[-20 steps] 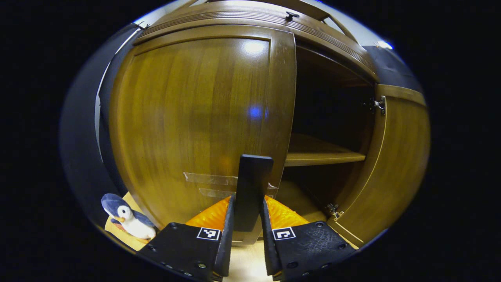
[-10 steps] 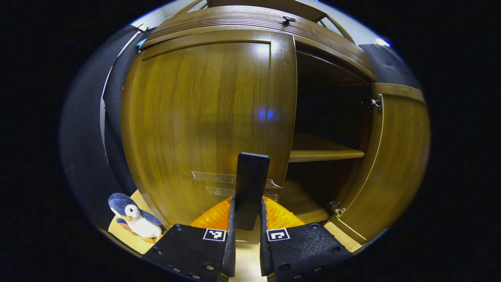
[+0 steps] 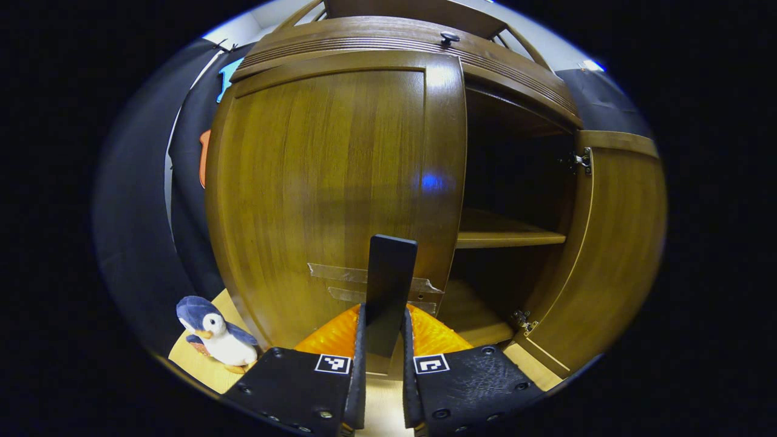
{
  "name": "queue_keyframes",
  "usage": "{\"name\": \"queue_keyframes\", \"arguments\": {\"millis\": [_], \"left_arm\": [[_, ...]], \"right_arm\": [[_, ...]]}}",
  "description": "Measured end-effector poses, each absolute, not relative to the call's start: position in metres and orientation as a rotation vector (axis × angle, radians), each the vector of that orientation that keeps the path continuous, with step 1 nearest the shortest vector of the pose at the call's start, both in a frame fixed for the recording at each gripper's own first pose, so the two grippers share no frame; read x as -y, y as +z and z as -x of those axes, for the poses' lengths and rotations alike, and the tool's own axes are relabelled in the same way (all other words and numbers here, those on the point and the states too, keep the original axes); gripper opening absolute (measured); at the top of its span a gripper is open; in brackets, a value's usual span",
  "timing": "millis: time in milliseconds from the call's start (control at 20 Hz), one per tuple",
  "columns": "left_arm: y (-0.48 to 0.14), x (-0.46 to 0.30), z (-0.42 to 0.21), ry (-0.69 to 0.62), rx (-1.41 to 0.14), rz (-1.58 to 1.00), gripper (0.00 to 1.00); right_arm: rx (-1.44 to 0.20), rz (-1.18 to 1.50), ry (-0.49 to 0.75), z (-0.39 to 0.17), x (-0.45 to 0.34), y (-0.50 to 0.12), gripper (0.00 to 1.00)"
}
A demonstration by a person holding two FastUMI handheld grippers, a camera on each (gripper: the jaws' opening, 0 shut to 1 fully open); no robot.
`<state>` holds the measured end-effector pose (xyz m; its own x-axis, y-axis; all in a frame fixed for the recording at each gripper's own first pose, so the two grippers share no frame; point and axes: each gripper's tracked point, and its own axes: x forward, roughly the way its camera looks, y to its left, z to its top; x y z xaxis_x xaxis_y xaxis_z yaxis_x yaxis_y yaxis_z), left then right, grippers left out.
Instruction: Open the right door of the double-door shoe cabinet with the right hand, and open the left door with the left hand.
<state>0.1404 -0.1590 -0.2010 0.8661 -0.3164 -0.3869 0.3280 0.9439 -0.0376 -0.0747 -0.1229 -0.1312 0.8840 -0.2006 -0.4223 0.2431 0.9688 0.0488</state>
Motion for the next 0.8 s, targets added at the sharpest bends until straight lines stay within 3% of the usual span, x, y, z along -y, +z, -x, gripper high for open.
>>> {"name": "queue_keyframes", "arguments": {"millis": [150,250,300,350,650,700,750,800], "left_arm": [[-0.201,0.154,-0.137,-0.314,-0.404,-0.008,0.23],[-0.201,0.154,-0.136,-0.296,-0.411,0.024,0.15],[-0.201,0.153,-0.134,-0.287,-0.409,0.019,0.23],[-0.200,0.152,-0.133,-0.278,-0.405,0.011,0.16],[-0.199,0.151,-0.133,-0.227,-0.385,-0.009,0.15],[-0.199,0.151,-0.134,-0.216,-0.378,-0.015,0.11],[-0.198,0.151,-0.133,-0.208,-0.374,-0.025,0.11],[-0.199,0.151,-0.136,-0.199,-0.369,-0.024,0.19]], "right_arm": [[-0.429,-0.099,-0.204,0.070,0.119,-0.130,0.46],[-0.428,-0.100,-0.191,0.067,0.116,-0.132,0.46],[-0.429,-0.102,-0.185,0.067,0.115,-0.133,0.46],[-0.432,-0.104,-0.173,0.066,0.114,-0.133,0.46],[-0.441,-0.103,-0.142,0.065,0.117,-0.138,0.46],[-0.442,-0.107,-0.139,0.064,0.119,-0.139,0.46],[-0.443,-0.111,-0.140,0.064,0.121,-0.140,0.46],[-0.443,-0.115,-0.139,0.064,0.123,-0.140,0.46]]}}
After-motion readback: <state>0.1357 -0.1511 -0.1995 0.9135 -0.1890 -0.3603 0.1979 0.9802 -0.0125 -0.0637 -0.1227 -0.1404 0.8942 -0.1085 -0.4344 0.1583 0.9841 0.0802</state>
